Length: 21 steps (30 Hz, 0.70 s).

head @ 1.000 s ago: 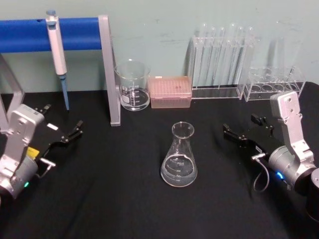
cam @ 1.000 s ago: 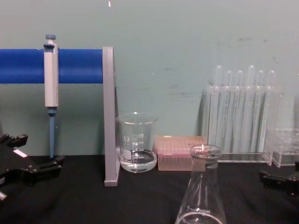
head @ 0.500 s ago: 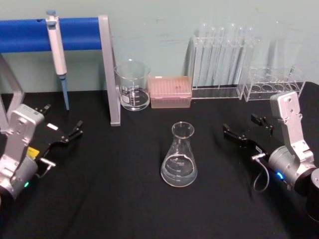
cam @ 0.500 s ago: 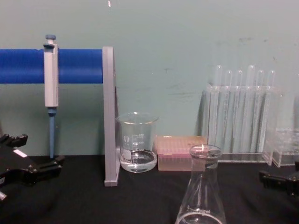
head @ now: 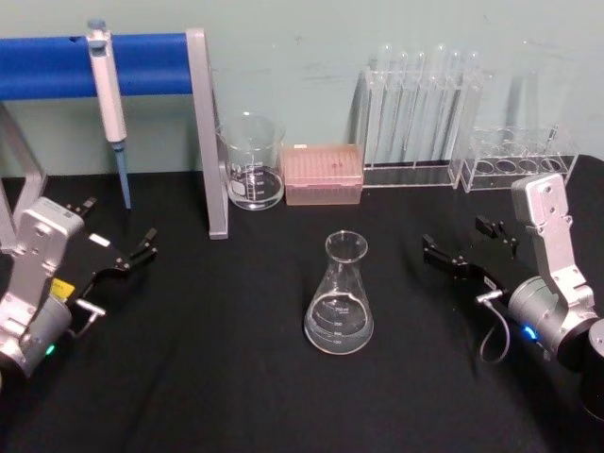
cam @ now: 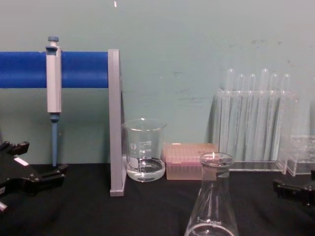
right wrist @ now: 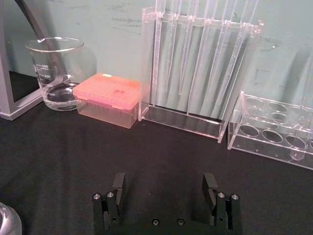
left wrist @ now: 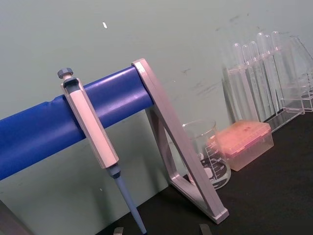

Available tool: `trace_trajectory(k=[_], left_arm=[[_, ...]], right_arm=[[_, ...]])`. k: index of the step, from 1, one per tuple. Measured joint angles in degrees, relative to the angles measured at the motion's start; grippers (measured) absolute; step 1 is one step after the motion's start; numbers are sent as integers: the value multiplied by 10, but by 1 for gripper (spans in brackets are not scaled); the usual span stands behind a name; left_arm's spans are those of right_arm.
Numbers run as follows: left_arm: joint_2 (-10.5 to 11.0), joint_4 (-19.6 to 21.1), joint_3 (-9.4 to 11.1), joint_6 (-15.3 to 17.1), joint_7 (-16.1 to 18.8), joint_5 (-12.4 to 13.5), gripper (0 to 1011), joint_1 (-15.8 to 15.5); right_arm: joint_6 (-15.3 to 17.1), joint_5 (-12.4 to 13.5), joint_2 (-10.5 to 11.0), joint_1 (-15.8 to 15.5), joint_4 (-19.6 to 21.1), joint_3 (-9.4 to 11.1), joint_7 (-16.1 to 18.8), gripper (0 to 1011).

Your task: Grasp the erlenmeyer flask with one hand, shake it three times, then place it back.

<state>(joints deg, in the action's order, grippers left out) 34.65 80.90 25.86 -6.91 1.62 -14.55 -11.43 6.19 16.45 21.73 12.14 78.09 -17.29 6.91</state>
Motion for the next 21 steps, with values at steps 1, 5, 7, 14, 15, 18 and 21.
trace_trajectory(k=[1,5,7,14,15,18,21], left_arm=[[0,0,0,0,0,0,1001,0],[0,0,0,0,0,0,1001,0],[0,0,0,0,0,0,1001,0],[0,0,0,0,0,0,1001,0],[0,0,0,0,0,0,1001,0],[0,0,0,0,0,0,1001,0],[0,0,0,0,0,0,1001,0]], right_arm=[[0,0,0,0,0,0,0,1003],[0,0,0,0,0,0,0,1003],[0,0,0,0,0,0,0,1002],[0,0,0,0,0,0,0,1003],[0,0,0,0,0,0,0,1003],[0,0,0,0,0,0,0,1003],[0,0,0,0,0,0,0,1003]])
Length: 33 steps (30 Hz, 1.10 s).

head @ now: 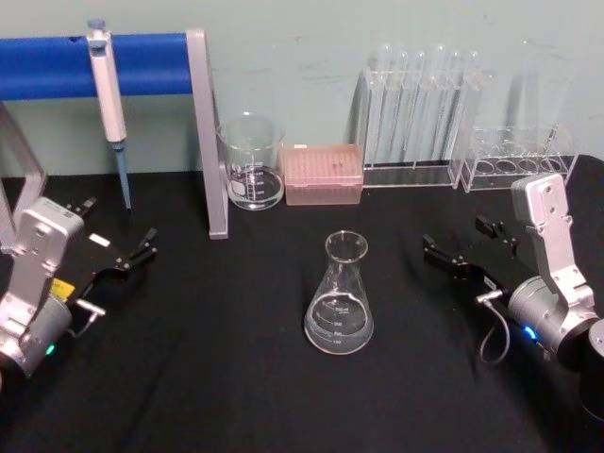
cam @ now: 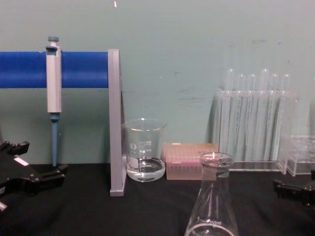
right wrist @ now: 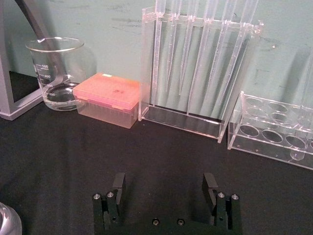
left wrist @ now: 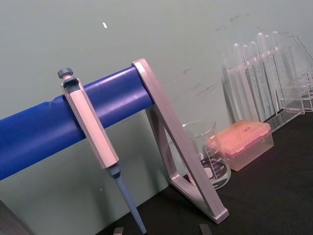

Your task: Grasp the erlenmeyer flask with one hand, shake it three times, then place it back.

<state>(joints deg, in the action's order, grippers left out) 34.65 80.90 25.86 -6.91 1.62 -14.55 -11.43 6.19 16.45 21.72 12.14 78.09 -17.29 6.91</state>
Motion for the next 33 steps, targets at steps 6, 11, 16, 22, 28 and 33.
trace_trajectory(k=[6,11,16,22,28,33], left_arm=[[0,0,0,0,0,0,1001,0],[0,0,0,0,0,0,1001,0],[0,0,0,0,0,0,1001,0],[0,0,0,0,0,0,1001,0],[0,0,0,0,0,0,1001,0],[0,0,0,0,0,0,1001,0]], right_arm=[[0,0,0,0,0,0,0,1003],[0,0,0,0,0,0,0,1003],[0,0,0,0,0,0,0,1003],[0,0,0,0,0,0,0,1003],[0,0,0,0,0,0,0,1003],[0,0,0,0,0,0,0,1003]])
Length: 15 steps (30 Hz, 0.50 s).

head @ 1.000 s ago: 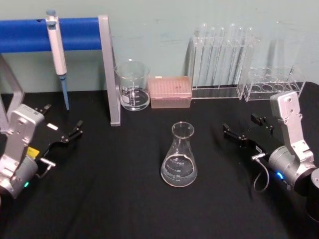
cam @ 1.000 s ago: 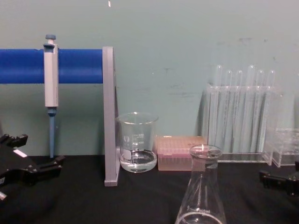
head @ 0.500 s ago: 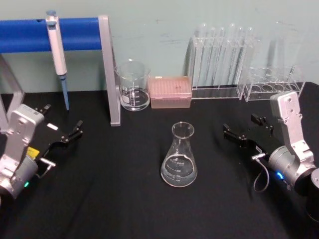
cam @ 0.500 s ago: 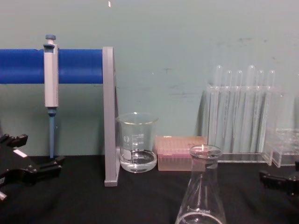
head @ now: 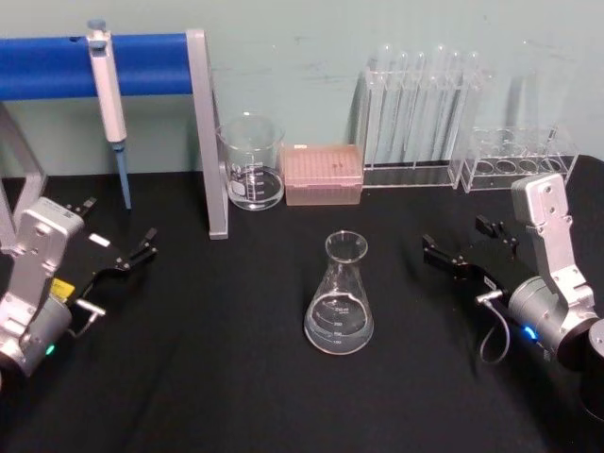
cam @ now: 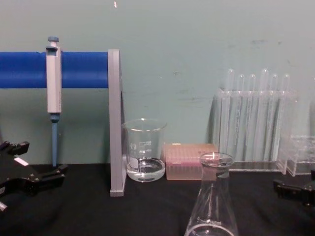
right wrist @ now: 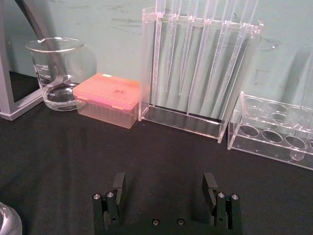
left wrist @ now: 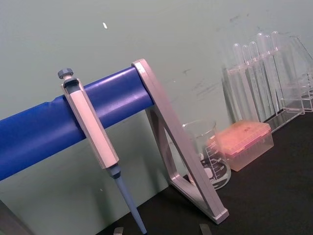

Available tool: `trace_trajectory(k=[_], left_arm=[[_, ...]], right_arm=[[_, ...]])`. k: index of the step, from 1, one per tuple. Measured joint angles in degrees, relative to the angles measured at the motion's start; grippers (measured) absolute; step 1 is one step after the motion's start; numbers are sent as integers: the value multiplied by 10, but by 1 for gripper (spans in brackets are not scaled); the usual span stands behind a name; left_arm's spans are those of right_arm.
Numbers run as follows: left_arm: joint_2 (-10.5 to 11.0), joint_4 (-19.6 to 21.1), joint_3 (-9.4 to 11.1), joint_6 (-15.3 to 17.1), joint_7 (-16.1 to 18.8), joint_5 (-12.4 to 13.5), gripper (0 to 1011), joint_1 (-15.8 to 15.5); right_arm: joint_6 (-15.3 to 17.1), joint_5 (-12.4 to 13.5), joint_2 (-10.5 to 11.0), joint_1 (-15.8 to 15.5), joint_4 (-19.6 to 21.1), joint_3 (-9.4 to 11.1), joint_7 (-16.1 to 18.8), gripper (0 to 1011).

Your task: Grasp the erlenmeyer flask with one hand, shake it three times, then place it back.

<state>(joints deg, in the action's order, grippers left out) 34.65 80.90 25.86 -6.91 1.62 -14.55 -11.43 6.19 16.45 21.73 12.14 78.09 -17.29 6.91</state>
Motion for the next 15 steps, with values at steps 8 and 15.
trace_trajectory(k=[8,15], left_arm=[[0,0,0,0,0,0,1001,0],[0,0,0,0,0,0,1001,0]], right_arm=[[0,0,0,0,0,0,0,1003],[0,0,0,0,0,0,0,1003]])
